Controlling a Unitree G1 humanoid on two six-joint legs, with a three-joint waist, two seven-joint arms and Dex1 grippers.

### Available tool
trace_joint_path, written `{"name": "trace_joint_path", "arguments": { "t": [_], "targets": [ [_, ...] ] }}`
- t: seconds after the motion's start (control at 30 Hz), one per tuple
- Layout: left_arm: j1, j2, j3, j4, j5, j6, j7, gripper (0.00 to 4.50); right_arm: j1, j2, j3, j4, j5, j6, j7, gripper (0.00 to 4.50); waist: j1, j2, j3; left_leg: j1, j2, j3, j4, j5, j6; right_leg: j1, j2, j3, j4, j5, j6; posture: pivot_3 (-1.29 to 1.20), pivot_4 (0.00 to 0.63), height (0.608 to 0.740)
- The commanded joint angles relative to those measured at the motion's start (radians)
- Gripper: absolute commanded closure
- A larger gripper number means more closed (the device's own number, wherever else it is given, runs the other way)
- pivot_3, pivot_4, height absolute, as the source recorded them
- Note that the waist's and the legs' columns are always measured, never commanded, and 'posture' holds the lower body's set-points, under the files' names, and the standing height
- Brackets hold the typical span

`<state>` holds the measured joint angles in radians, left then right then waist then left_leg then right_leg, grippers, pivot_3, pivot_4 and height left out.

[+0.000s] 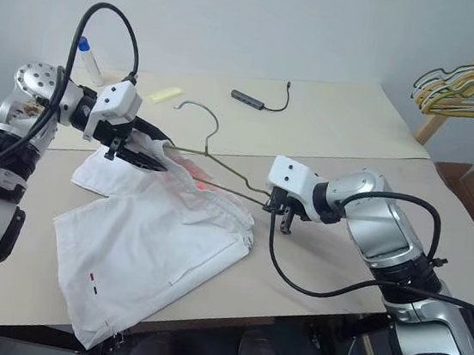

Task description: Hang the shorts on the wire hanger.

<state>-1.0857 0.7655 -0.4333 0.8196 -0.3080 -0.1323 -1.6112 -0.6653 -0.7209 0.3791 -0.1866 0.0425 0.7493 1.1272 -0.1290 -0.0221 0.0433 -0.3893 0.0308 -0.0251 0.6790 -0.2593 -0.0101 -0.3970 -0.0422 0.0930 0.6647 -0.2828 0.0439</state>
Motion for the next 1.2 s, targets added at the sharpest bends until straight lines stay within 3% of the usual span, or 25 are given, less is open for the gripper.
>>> {"name": "trace_joint_path", "arguments": {
  "t": [0.03, 0.13, 0.2, 0.43, 0.73, 0.97, 1.1, 1.13, 1.2],
  "targets": [
    [-0.039, 0.017, -0.006, -0.009, -0.023, -0.013, -0.003, 1.87, -0.020, -0.011, -0.013, -0.019, 0.000, -0.002, -0.011, 4.50, 0.000, 0.000, 0.000, 0.000, 0.000, 0.000, 0.000, 0.000, 0.000, 0.000, 0.000, 0.000, 0.000, 0.000, 0.000, -0.11, 0.000, 0.740],
    [-0.046, 0.018, -0.020, 0.000, -0.025, 0.003, -0.003, 1.87, -0.023, -0.011, -0.009, -0.016, -0.002, -0.005, -0.014, 4.50, 0.001, 0.000, 0.000, 0.000, 0.000, 0.000, 0.000, 0.000, 0.000, 0.000, 0.000, 0.000, 0.000, 0.000, 0.000, -0.10, 0.000, 0.740],
    [-0.048, 0.019, -0.026, 0.004, -0.022, 0.005, -0.003, 2.24, -0.024, -0.012, -0.010, -0.017, 0.000, -0.005, -0.014, 4.50, 0.002, 0.000, 0.000, 0.000, 0.000, 0.000, 0.000, 0.000, 0.000, 0.000, 0.000, 0.000, 0.000, 0.000, 0.000, -0.11, 0.000, 0.740],
    [-0.047, 0.023, -0.037, -0.008, -0.046, 0.012, -0.003, 4.43, -0.019, -0.020, -0.004, -0.015, -0.007, -0.008, -0.019, 4.50, 0.002, 0.000, 0.000, 0.000, 0.000, 0.000, 0.000, 0.000, 0.000, 0.000, 0.000, 0.000, 0.000, 0.000, 0.000, -0.11, 0.000, 0.740],
    [-0.047, 0.001, 0.000, 0.027, 0.011, -0.047, -0.003, 4.49, 0.013, 0.003, -0.025, -0.010, -0.047, -0.111, -0.100, 4.50, 0.001, 0.000, 0.000, 0.000, 0.000, 0.000, 0.000, 0.000, 0.000, 0.000, 0.000, 0.000, 0.000, 0.000, 0.000, -0.12, 0.000, 0.740],
    [-0.059, -0.025, 0.069, 0.096, 0.102, -0.103, 0.013, 4.49, 0.045, -0.042, -0.123, -0.063, 0.010, -0.078, -0.104, 2.33, 0.001, 0.000, 0.000, 0.000, 0.000, 0.000, 0.000, 0.000, 0.000, 0.000, 0.000, 0.000, 0.000, 0.000, 0.000, -0.12, 0.000, 0.740],
    [-0.070, -0.045, 0.100, 0.149, 0.170, -0.138, 0.048, 4.49, 0.095, -0.040, -0.289, -0.127, 0.084, 0.055, -0.171, 0.86, 0.004, 0.000, 0.000, 0.000, 0.000, 0.000, 0.001, 0.000, 0.000, 0.000, 0.000, 0.000, 0.000, 0.000, 0.000, -0.12, 0.000, 0.740],
    [-0.072, -0.049, 0.110, 0.158, 0.181, -0.143, 0.052, 4.49, 0.109, -0.040, -0.330, -0.149, 0.115, 0.102, -0.173, 0.59, 0.005, 0.000, 0.000, 0.000, 0.000, 0.000, 0.001, 0.000, 0.000, 0.001, 0.000, 0.000, 0.000, 0.000, 0.000, -0.13, 0.000, 0.740],
    [-0.075, -0.057, 0.128, 0.172, 0.196, -0.148, 0.054, 4.49, 0.140, -0.045, -0.377, -0.187, 0.163, 0.152, -0.173, 0.59, 0.005, 0.000, 0.000, 0.000, 0.000, -0.001, 0.001, 0.000, 0.000, 0.001, 0.000, 0.000, 0.000, 0.000, 0.000, -0.13, 0.000, 0.740]
  ]
}}
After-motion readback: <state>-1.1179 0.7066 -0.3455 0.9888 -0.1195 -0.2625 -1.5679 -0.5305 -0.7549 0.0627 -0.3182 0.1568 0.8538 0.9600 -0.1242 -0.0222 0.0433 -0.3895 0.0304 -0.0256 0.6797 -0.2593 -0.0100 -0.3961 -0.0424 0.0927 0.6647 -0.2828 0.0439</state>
